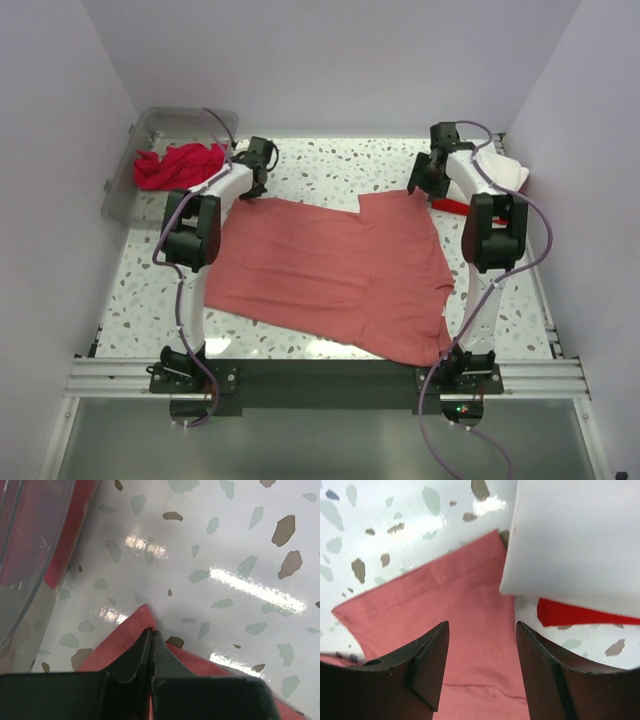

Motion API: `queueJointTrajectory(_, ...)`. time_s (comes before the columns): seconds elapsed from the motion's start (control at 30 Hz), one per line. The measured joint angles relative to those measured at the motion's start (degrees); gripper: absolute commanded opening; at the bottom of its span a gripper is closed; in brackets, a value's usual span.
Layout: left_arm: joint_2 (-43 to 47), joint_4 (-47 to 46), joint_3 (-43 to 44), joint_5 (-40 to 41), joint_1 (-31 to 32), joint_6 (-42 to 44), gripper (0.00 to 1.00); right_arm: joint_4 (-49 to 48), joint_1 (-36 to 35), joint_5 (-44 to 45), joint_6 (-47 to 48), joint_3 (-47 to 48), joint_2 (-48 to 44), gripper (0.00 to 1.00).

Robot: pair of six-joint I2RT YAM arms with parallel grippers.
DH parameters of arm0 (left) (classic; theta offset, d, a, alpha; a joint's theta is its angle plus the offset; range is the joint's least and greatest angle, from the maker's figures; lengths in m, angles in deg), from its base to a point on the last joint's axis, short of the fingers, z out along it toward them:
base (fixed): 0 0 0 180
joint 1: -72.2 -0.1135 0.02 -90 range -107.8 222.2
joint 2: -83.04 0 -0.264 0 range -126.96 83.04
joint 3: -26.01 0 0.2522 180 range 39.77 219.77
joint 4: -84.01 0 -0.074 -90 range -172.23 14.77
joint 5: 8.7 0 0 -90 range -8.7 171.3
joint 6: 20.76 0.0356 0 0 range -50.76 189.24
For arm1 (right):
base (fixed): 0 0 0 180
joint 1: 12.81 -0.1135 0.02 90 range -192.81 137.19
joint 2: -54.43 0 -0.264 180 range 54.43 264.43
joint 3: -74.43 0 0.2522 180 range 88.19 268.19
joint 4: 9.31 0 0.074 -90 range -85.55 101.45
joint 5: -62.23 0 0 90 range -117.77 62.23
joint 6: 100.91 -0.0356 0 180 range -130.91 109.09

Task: Fold and stack the t-shirts
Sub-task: Fold the tshirt

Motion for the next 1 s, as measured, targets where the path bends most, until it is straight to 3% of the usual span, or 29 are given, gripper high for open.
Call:
queueJointTrajectory(0.3,0.02,0.17,0.02,-0.7,-0.02,-0.04,0.0,-2.62,0.0,3.8,2.16,4.92,5.2,0.58)
queueJointTrajectory(0.8,0.02,0.26,0.13,-1.07,-0.02,-0.04,0.0,-6.08,-0.52,4.55,2.56,1.44,6.36,0.49)
queueJointTrajectory(0.97,0.02,0.28,0.13,-1.07,-0.02,-0.04,0.0,-7.17,-0.87,4.81,2.38,-0.02,5.66,0.28)
queueJointTrajectory(1.0,0.02,0.28,0.13,-1.07,-0.02,-0.04,0.0,-7.23,-0.9,4.9,2.32,-0.11,5.62,0.18)
